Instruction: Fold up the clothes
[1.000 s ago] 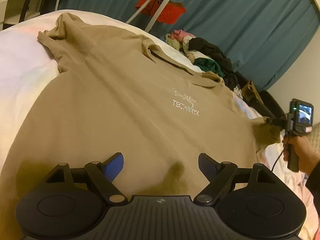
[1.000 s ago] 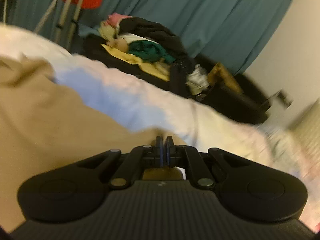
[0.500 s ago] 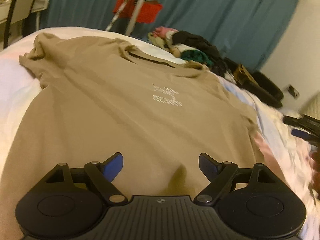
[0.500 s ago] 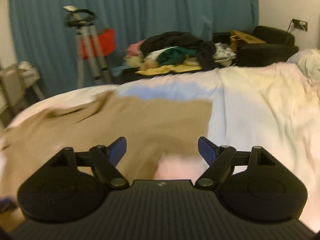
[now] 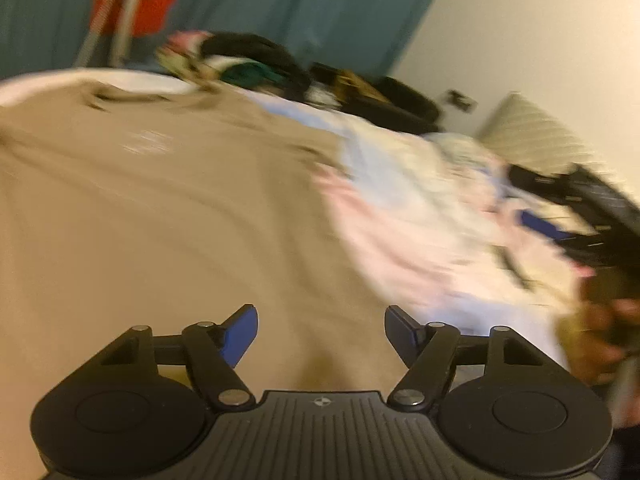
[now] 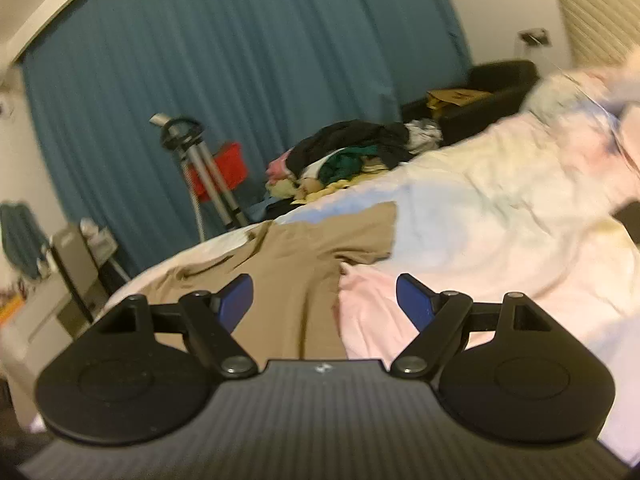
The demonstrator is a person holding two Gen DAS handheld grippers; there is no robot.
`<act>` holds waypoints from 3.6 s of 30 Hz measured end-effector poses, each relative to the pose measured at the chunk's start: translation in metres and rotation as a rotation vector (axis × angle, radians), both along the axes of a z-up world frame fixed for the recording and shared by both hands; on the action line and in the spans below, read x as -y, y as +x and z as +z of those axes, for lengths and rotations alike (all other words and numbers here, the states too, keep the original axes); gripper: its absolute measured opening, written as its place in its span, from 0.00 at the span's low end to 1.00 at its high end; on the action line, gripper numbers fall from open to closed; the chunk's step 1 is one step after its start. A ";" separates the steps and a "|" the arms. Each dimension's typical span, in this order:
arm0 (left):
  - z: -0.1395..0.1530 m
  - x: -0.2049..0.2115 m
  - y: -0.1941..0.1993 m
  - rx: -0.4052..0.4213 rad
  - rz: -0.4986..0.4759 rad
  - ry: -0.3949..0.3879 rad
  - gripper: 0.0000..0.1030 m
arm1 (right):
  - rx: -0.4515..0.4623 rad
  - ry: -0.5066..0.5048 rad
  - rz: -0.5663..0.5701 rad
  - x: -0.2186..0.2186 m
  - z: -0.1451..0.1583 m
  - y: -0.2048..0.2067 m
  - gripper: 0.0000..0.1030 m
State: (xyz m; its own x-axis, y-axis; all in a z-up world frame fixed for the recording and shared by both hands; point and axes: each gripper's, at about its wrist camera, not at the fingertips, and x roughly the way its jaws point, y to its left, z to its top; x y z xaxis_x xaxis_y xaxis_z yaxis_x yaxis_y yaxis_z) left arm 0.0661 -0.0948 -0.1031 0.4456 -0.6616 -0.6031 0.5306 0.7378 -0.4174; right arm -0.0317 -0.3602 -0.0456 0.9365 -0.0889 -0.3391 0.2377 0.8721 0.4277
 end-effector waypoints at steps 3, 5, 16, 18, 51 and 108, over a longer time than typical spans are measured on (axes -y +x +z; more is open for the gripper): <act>-0.004 0.039 -0.023 -0.012 -0.102 0.014 0.70 | 0.029 0.063 -0.052 0.017 -0.003 -0.017 0.78; -0.012 0.069 -0.037 0.001 -0.181 0.055 0.69 | 0.053 0.069 -0.094 0.024 -0.003 -0.030 0.78; -0.049 0.131 -0.066 0.054 -0.346 0.197 0.01 | 0.153 0.063 -0.196 0.042 -0.006 -0.056 0.80; -0.050 0.133 -0.068 0.071 -0.354 0.205 0.00 | 0.151 0.078 -0.182 0.044 -0.007 -0.054 0.80; -0.043 0.136 -0.087 0.209 -0.383 0.146 0.02 | 0.112 0.117 -0.124 0.037 -0.015 -0.043 0.80; 0.006 -0.099 0.109 0.189 0.525 0.016 0.82 | -0.055 -0.277 -0.056 -0.021 -0.002 0.387 0.08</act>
State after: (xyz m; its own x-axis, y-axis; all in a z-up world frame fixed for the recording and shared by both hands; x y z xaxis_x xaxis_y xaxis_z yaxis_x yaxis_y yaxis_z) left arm 0.1747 0.0046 -0.0968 0.8141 -0.3135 -0.4888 0.1551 0.9285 -0.3373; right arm 0.3552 -0.3391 -0.0479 0.9083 -0.2361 -0.3452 0.3048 0.9389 0.1597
